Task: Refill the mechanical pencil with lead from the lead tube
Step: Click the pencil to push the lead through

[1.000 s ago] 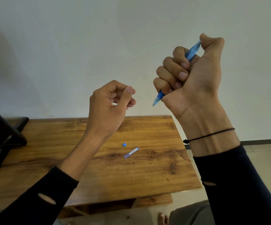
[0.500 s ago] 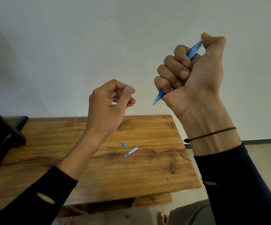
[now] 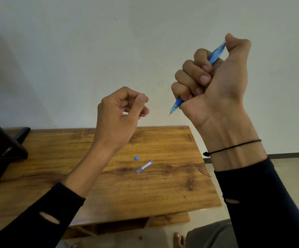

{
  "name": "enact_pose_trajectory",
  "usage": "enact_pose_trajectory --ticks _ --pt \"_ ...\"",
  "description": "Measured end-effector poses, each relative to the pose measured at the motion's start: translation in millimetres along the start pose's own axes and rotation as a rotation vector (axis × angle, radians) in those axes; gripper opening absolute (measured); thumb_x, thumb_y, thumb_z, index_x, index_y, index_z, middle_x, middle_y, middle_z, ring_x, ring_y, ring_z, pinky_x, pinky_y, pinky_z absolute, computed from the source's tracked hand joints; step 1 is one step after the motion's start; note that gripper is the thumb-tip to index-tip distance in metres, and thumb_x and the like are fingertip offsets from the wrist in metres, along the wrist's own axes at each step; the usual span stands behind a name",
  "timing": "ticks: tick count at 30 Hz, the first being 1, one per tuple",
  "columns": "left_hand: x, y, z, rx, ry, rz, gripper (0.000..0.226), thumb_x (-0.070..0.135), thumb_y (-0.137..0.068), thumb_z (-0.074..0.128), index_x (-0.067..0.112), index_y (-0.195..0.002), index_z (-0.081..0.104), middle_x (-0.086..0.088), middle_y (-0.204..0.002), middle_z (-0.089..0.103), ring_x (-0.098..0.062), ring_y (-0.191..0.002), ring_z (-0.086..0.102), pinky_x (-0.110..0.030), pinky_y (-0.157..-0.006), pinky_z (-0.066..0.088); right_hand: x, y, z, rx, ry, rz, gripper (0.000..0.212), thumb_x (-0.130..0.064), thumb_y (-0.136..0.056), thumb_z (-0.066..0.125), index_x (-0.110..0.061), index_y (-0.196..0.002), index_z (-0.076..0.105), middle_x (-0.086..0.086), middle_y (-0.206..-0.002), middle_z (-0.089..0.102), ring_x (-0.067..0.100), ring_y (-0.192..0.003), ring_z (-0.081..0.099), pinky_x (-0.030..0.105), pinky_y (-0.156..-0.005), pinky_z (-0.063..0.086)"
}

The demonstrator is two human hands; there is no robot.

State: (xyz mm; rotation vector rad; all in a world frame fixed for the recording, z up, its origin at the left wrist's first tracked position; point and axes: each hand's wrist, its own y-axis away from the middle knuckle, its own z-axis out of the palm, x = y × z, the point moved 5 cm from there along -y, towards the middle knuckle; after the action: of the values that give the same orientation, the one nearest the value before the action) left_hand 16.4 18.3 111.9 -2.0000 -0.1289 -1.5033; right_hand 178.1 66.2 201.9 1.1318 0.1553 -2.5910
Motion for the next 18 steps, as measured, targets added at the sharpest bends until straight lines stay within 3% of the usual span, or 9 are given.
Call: enact_pose_trajectory --ticks 5,18 --pt "-0.2 0.4 0.2 -0.001 0.009 -0.014 0.017 0.023 -0.108 0.068 0.013 -0.099 0.079 -0.001 -0.081 0.082 -0.012 -0.077 0.081 -0.036 -0.082 0.068 -0.1 -0.2 -1.0 -0.001 0.005 0.001 0.06 -0.057 -0.106 0.035 -0.019 -0.06 0.027 -0.005 -0.047 0.02 0.013 -0.046 0.01 0.026 -0.043 0.012" --pt "-8.1 0.6 1.3 -0.016 0.022 -0.026 0.021 0.026 -0.109 0.066 0.013 -0.1 0.079 0.001 -0.08 0.082 -0.013 -0.079 0.081 -0.034 -0.08 0.068 4.8 -6.3 -8.3 0.009 -0.012 0.004 0.063 -0.058 -0.107 0.036 -0.018 -0.058 0.031 -0.005 -0.047 0.023 0.012 -0.046 0.012 0.025 -0.043 0.015"
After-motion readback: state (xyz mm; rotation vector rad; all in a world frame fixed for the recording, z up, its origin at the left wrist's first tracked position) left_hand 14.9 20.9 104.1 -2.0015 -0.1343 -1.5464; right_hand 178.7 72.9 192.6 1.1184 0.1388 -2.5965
